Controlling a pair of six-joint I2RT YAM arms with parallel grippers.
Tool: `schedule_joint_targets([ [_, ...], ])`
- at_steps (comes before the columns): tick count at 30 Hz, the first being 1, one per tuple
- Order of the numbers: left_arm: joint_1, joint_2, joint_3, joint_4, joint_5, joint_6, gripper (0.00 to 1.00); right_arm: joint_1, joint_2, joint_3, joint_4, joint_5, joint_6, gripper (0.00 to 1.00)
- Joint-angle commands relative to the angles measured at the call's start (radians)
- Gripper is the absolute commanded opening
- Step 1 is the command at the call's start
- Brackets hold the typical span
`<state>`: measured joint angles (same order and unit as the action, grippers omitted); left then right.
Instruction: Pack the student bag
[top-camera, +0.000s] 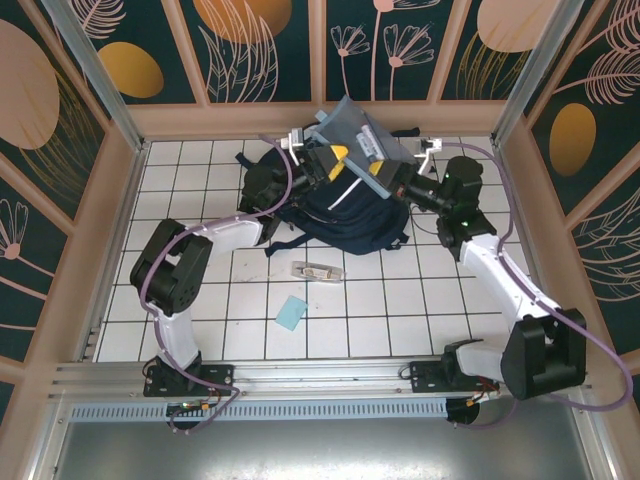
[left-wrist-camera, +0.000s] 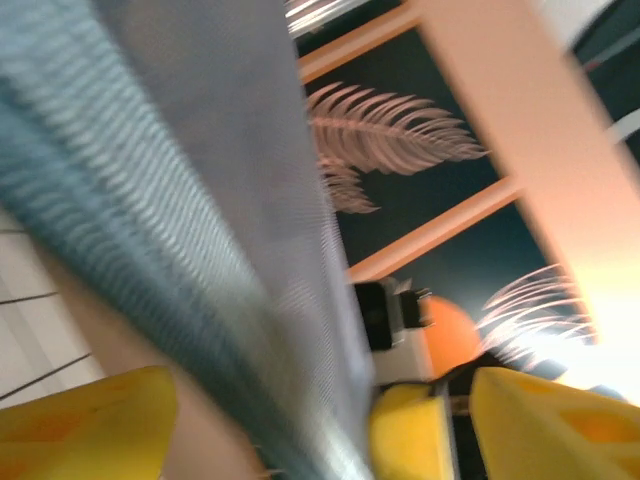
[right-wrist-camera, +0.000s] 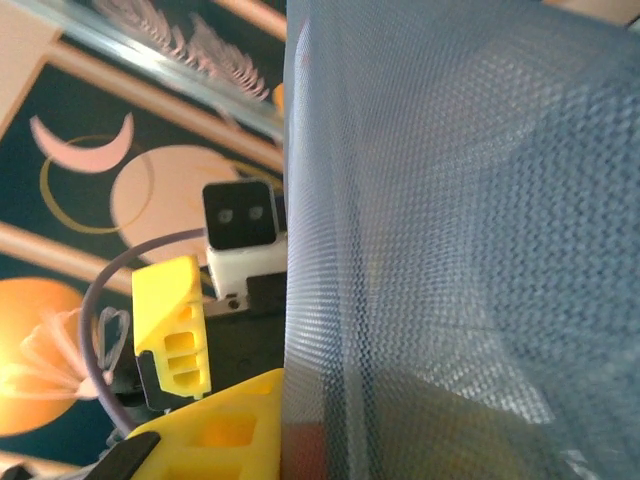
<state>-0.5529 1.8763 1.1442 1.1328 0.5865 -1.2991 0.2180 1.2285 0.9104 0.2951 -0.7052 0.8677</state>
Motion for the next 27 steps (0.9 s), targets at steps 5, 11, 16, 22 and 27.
schedule_joint_targets([
  [5, -0.01, -0.099, 0.144, -0.859, -0.171, 0.637, 0.83, -0.173, -0.098, 0.005, -0.346, 0.164, -0.182, 0.01],
  [11, -0.067, 0.047, 0.4, -1.276, -0.358, 0.908, 0.79, -0.312, -0.135, -0.021, -0.465, 0.152, -0.263, 0.01],
  [16, -0.11, 0.193, 0.59, -1.486, -0.529, 1.027, 0.76, -0.383, -0.165, -0.062, -0.47, 0.089, -0.27, 0.01],
  [22, -0.136, 0.331, 0.763, -1.623, -0.571, 1.089, 0.75, -0.404, -0.174, -0.091, -0.474, 0.066, -0.276, 0.0],
  [27, -0.155, 0.406, 0.843, -1.678, -0.571, 1.101, 0.73, -0.411, -0.173, -0.107, -0.455, 0.052, -0.264, 0.0],
])
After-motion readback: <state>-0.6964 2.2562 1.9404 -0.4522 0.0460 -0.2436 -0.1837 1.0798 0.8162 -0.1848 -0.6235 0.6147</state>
